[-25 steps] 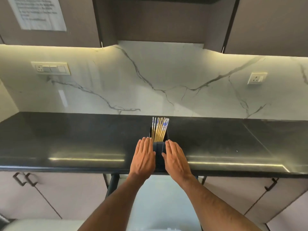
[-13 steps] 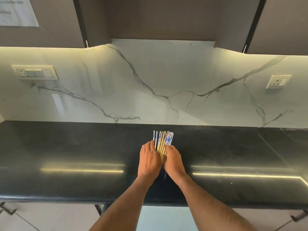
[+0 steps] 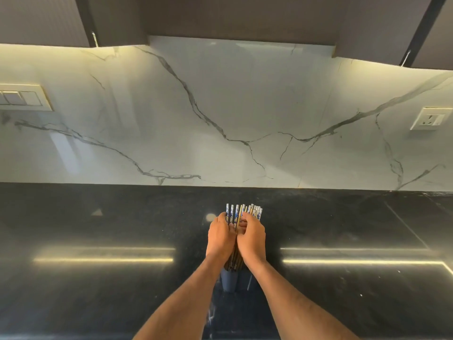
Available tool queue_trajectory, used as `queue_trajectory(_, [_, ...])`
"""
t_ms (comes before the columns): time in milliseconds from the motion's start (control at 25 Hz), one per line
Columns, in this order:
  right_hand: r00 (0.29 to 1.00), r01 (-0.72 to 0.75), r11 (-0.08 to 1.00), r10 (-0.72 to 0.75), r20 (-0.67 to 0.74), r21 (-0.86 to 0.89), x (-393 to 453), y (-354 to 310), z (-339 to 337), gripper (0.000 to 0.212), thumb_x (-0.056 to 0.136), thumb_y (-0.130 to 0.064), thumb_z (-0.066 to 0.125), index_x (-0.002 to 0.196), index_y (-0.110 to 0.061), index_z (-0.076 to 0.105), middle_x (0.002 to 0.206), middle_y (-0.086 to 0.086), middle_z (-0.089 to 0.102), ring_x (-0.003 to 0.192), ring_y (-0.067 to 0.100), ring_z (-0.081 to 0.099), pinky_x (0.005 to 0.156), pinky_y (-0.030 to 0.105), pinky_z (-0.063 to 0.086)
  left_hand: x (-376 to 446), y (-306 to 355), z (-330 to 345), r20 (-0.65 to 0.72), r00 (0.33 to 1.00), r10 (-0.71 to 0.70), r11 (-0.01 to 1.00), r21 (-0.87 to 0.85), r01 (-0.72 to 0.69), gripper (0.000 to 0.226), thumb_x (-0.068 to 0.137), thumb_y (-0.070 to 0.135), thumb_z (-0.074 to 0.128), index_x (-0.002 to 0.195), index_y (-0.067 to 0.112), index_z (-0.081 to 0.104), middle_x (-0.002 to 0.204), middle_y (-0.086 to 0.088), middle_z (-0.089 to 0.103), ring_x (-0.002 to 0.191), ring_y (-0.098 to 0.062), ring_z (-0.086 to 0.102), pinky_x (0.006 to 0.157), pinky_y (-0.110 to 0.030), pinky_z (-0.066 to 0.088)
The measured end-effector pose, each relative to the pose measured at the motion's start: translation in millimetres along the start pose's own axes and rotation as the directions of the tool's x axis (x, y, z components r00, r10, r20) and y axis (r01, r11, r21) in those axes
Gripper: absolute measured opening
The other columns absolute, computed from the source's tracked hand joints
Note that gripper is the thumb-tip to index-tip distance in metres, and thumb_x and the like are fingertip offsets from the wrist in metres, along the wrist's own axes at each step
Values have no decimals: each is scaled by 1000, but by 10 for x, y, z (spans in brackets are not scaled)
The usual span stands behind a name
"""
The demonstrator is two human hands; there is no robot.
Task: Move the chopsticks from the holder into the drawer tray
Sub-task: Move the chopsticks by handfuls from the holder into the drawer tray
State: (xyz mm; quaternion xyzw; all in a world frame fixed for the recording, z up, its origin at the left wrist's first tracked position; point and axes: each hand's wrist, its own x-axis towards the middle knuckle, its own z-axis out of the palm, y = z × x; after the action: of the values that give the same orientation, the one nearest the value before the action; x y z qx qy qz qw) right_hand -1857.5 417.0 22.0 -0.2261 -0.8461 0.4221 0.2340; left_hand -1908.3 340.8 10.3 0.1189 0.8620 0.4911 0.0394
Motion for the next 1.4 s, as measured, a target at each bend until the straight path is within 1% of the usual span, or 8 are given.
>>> queue_trajectory(120, [999, -34, 999, 34, -10, 13, 34, 11, 68, 31, 94, -5, 63, 122, -18, 64, 105, -7, 67, 94, 6, 65, 80, 13, 48, 69, -36, 14, 10, 1000, 9, 996, -92, -8, 18, 98, 10, 47, 105, 17, 62, 96, 0, 68, 87, -15, 66, 81, -40, 59])
queue_trajectory(320, [999, -37, 999, 36, 32, 17, 81, 8, 150, 31, 96, -6, 61, 125, -12, 66, 112, 2, 71, 104, 15, 66, 91, 24, 50, 91, -96, -3, -10, 1000, 12, 984, -178, -14, 23, 99, 7, 48, 107, 17, 67, 93, 3, 71, 85, -11, 68, 78, -34, 59])
queue_trajectory(520, [992, -96, 992, 89, 91, 86, 130, 32, 166, 21, 93, -6, 67, 112, -15, 68, 100, -2, 70, 94, 12, 66, 77, 15, 47, 56, -135, -48, -39, 999, 22, 985, -171, -28, 19, 98, 3, 52, 101, 13, 68, 89, 2, 69, 80, -7, 66, 67, -16, 51])
queue_trajectory(640, [973, -172, 973, 143, 183, 157, 150, 23, 131, 18, 94, -10, 67, 111, -16, 65, 99, 2, 73, 88, 16, 71, 74, 33, 61, 27, -142, -105, -49, 999, 17, 979, -203, -27, 21, 98, 0, 52, 102, 15, 67, 86, 4, 68, 72, 2, 65, 59, -8, 48])
queue_trajectory(800, [909, -296, 928, 202, 365, 224, 133, 12, 71, 22, 99, -15, 62, 120, -20, 60, 91, 7, 75, 55, 16, 70, 46, 29, 55, -15, -139, -162, -42, 999, 1, 971, -239, -11, 24, 98, 1, 53, 109, 18, 65, 88, 5, 70, 73, -4, 68, 60, -13, 53])
queue_trajectory(960, [874, -276, 938, 154, 460, 211, 83, -7, 10, 20, 100, -14, 61, 118, -21, 64, 87, 13, 75, 59, 21, 69, 49, 31, 53, -68, -157, -204, -31, 999, -23, 964, -264, 14, 21, 98, 3, 55, 111, 17, 64, 91, 5, 71, 77, -3, 70, 63, -15, 55])
queue_trajectory(1280, [957, -189, 947, 119, 263, 259, -27, -107, -30, 13, 97, -8, 64, 98, -17, 73, 71, 10, 72, 49, 17, 67, 42, 26, 49, -162, 16, -300, -74, 997, -25, 935, -355, -3, 21, 97, 7, 60, 112, 21, 58, 93, 7, 69, 75, 9, 67, 58, -7, 51])
queue_trajectory(1400, [978, -147, 942, 94, 184, 300, 7, -209, -97, 14, 95, -5, 65, 95, -14, 75, 64, 6, 70, 45, 14, 64, 39, 23, 46, -217, 144, -355, -67, 998, 1, 887, -461, -32, 19, 98, 12, 60, 116, 19, 56, 84, 0, 72, 65, -3, 69, 56, -13, 53])
